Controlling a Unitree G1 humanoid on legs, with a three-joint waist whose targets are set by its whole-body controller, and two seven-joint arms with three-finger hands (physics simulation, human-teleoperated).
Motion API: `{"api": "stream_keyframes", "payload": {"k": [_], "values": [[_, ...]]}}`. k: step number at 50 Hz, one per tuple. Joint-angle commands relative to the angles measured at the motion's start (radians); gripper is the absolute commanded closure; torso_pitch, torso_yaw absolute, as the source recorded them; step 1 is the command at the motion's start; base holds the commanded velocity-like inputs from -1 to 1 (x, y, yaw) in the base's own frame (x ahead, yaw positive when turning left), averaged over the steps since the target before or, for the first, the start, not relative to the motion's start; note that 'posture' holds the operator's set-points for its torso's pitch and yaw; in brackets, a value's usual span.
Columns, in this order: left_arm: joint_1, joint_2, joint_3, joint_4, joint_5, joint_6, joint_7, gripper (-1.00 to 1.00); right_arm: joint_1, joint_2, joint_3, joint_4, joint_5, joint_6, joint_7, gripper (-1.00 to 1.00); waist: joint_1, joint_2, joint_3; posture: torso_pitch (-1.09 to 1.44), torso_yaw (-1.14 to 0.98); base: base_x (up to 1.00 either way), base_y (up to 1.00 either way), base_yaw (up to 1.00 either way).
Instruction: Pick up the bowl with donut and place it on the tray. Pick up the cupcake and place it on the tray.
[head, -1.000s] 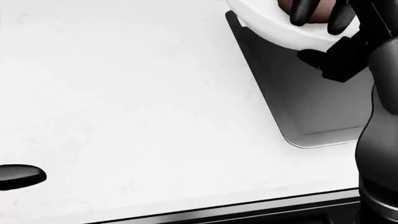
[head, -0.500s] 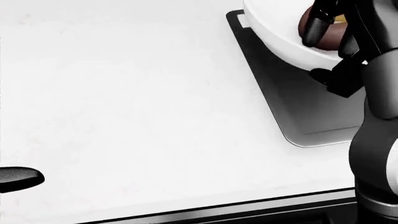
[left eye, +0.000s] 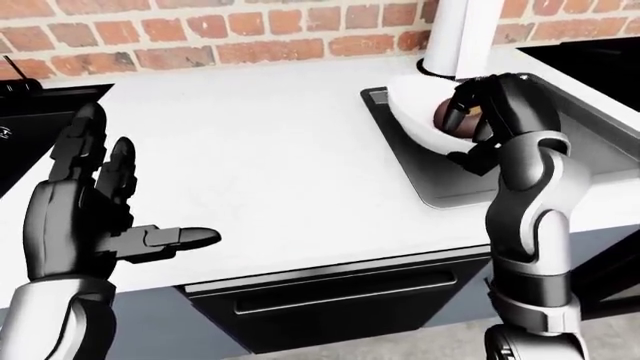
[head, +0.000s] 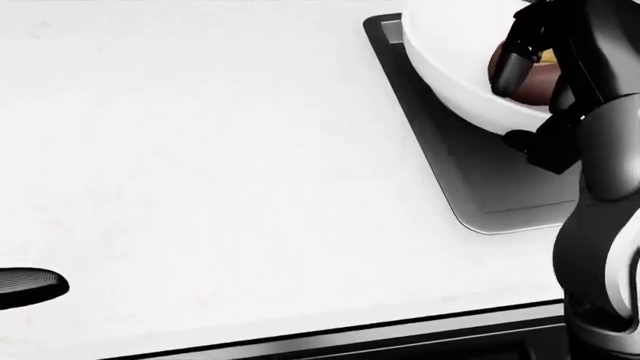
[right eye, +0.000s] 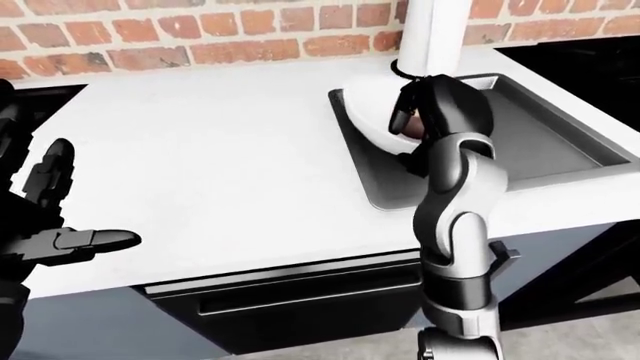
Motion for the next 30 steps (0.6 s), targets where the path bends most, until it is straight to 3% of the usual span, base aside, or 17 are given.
{"api": "stream_keyframes", "payload": {"k": [1,5,13,15,30], "values": [[-0.015,0.011,0.009,-0.023,0.001,-0.028,0.002,-1.00,-0.034,-0.013,-0.013,-0.042,-0.020,-0.005,-0.041,1.00,0.000,-0.001,-0.024,0.00,0.00,0.00,0.00,0.00],[-0.007,0.006,0.000,-0.014,0.008,-0.045,0.001,-1.00,-0.030,-0.014,-0.015,-0.033,-0.026,0.001,-0.045,0.95,0.001,-0.002,-0.025,0.00,0.00,0.00,0.00,0.00],[-0.009,0.006,0.001,-0.018,0.010,-0.039,-0.001,-1.00,-0.021,-0.010,-0.012,-0.033,-0.045,0.021,-0.038,0.54,0.002,-0.004,-0.026,0.00,0.00,0.00,0.00,0.00],[-0.010,0.006,0.004,-0.017,0.009,-0.040,-0.002,-1.00,-0.019,-0.009,-0.013,-0.027,-0.048,0.024,-0.037,0.32,0.002,-0.004,-0.026,0.00,0.00,0.00,0.00,0.00],[-0.019,0.013,0.016,-0.031,-0.002,-0.018,0.001,-1.00,0.008,-0.018,-0.023,-0.085,-0.067,0.042,0.031,-0.03,0.002,-0.007,-0.024,0.00,0.00,0.00,0.00,0.00]]}}
